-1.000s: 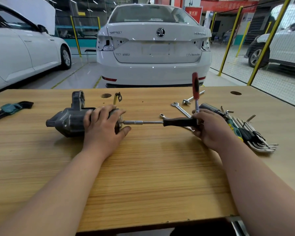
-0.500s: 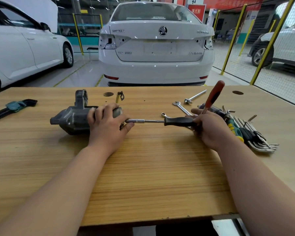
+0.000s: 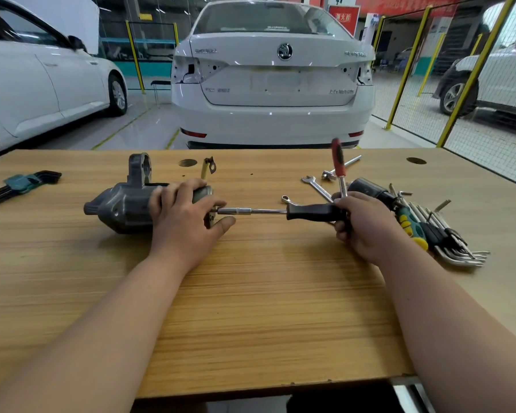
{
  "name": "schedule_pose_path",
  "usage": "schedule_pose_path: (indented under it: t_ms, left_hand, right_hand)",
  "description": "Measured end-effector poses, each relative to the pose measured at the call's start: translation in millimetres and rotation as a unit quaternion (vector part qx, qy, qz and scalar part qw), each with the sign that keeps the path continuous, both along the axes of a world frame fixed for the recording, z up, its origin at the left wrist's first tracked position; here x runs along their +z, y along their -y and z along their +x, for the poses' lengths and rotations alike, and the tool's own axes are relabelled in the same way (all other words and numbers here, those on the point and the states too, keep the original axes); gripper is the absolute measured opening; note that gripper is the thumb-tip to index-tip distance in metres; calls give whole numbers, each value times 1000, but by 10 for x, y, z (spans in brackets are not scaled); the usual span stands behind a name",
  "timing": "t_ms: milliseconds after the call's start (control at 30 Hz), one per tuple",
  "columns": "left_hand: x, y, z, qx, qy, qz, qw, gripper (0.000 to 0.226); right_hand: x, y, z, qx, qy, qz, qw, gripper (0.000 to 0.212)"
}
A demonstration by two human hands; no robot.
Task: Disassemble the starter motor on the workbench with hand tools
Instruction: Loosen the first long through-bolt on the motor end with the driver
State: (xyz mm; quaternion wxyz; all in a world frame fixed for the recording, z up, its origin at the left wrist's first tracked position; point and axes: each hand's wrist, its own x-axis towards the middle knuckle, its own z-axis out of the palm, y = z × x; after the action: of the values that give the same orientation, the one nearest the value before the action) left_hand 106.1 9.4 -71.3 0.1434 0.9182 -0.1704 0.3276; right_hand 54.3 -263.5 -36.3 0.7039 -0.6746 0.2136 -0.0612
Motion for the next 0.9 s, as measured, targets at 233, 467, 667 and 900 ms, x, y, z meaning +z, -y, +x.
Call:
schedule_pose_path:
  t_ms: [233,467,667,900]
  left_hand:
    - [5,-10,-9,-2,-5,3,1000,34]
    - [1,-2,-28,-12,4,-12,1000,28]
    - [5,15,-51,-15,4,-15,1000,24]
    - [13,8,-56,-21,1,-23,1000,24]
  right_hand:
    - [5,-22,-14,23,33,6,999,11]
    - [26,-12,-28,17,35,-2,999,37]
    - [26,40,-28,3,23,-12,1000,28]
    - [-57,130,-38,20,67,-104,992,23]
